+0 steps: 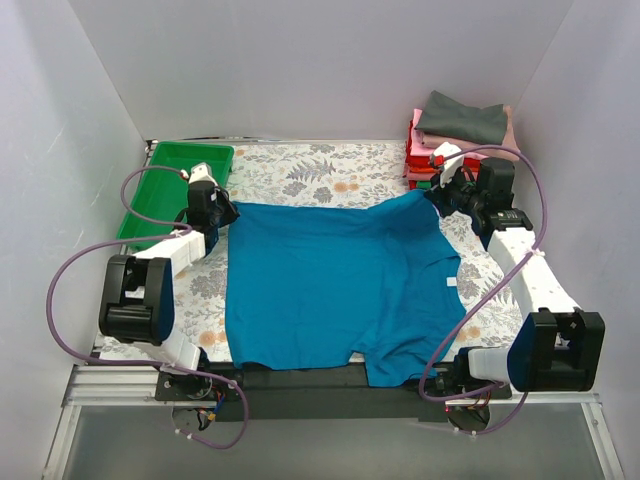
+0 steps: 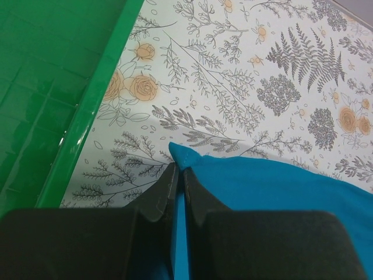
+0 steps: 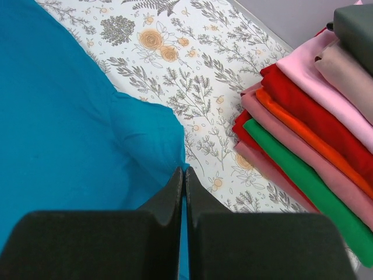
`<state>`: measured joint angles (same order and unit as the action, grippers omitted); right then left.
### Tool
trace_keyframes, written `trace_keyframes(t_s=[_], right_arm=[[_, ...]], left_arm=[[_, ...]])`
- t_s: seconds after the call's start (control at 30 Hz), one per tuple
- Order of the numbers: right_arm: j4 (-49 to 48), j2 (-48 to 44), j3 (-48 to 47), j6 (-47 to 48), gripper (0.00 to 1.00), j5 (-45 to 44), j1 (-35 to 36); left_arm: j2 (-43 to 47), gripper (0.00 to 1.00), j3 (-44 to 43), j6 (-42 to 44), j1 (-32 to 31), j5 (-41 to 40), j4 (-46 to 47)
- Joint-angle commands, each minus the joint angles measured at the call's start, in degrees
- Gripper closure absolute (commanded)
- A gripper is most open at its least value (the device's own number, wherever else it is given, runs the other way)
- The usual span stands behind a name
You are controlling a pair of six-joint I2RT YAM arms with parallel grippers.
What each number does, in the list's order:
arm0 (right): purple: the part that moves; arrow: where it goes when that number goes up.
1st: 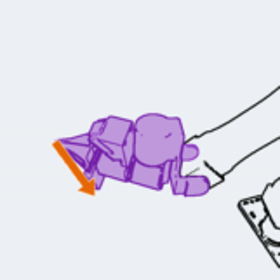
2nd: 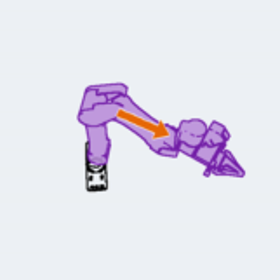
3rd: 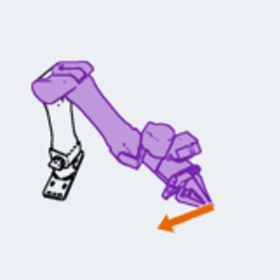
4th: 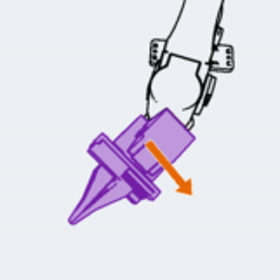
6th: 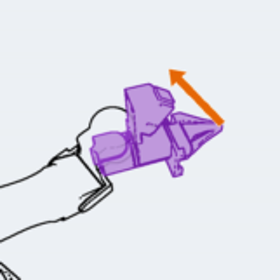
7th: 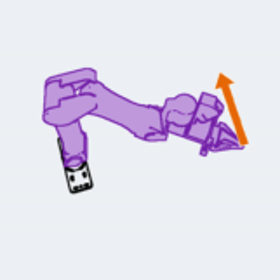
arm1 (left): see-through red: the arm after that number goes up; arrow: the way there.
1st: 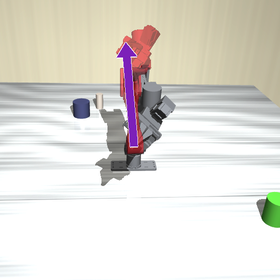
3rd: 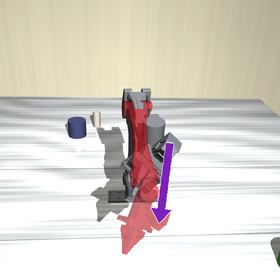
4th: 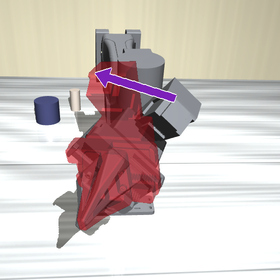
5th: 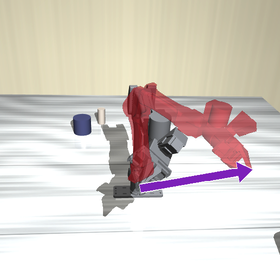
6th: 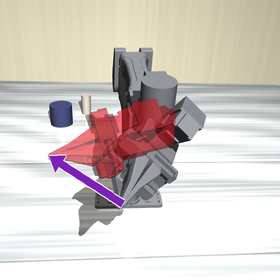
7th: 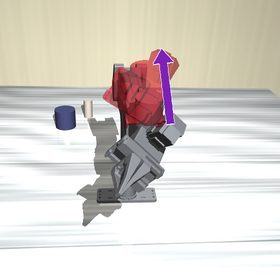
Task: Fold and stack the t-shirts
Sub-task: Fold the tshirt
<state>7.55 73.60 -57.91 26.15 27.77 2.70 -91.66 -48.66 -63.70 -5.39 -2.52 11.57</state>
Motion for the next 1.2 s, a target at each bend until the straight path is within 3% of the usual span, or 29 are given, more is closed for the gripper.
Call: trace_keyframes(t_s=[0.0,0.3,1.17], right_arm=[[-1.0,-0.8,0.1,0.7,0.99,-0.2,0.0],[1.0,-6.5,3.3,1.1,0.99,0.0,0.0],[8.0,-21.5,14.8,3.3,0.99,-0.3,-0.1]], left_arm=[[4.8,1.0,1.6,1.2,0.4,-0.3,-0.5],[11.2,1.0,5.9,1.1,0.5,-0.1,-0.8],[16.5,1.0,9.9,-1.2,0.5,-1.1,-8.8]])
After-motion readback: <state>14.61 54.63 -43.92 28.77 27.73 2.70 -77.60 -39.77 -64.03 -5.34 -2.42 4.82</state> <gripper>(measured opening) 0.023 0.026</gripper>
